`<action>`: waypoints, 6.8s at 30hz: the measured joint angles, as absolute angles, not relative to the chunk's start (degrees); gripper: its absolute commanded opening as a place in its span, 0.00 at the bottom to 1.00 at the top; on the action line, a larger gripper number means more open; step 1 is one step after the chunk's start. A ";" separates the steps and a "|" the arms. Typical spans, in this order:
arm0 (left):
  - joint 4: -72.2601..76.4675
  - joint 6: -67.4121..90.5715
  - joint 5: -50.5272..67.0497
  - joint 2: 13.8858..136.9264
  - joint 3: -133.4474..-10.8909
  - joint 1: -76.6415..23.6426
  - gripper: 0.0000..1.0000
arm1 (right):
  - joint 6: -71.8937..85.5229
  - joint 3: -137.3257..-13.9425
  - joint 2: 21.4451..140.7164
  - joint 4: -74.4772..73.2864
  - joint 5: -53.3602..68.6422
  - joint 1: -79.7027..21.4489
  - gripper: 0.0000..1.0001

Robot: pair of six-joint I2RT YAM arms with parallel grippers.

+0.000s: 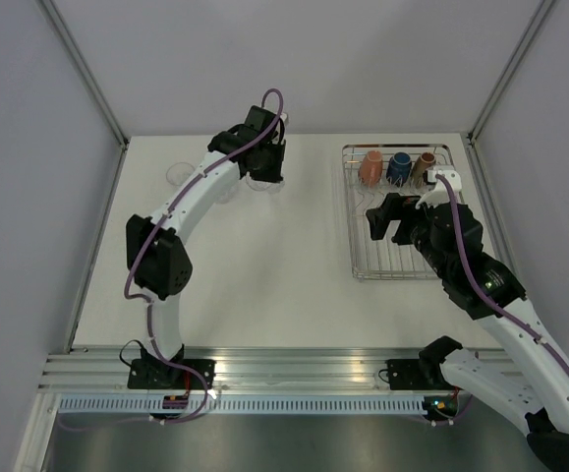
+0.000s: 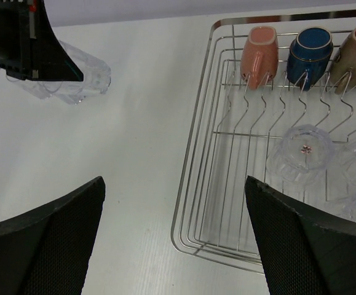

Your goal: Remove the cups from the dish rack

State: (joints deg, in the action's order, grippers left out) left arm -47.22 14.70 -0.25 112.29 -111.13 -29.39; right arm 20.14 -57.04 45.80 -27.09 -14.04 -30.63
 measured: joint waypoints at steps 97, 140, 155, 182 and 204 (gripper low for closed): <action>-38.87 22.76 1.37 73.06 -74.35 -35.88 0.99 | 13.76 -67.53 92.29 -29.98 -12.25 -8.01 0.37; 21.19 48.47 41.30 69.01 -51.42 -34.72 0.88 | 47.83 -43.68 57.17 20.78 40.40 -17.74 0.26; 35.05 54.04 44.84 64.53 -49.30 -34.44 0.02 | 57.36 -42.50 60.73 40.53 40.73 -23.86 0.40; -29.17 26.59 -9.04 75.16 -70.04 -23.20 0.02 | 30.44 -51.88 56.97 -9.04 6.79 -19.55 0.98; -52.49 22.57 -9.19 114.02 -97.54 -3.09 0.08 | 22.35 -48.99 55.42 -18.24 1.43 -19.55 0.98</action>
State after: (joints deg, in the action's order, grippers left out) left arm -52.49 22.57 -9.19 114.02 -97.54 -3.09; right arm 22.35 -48.99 55.42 -18.24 1.43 -19.55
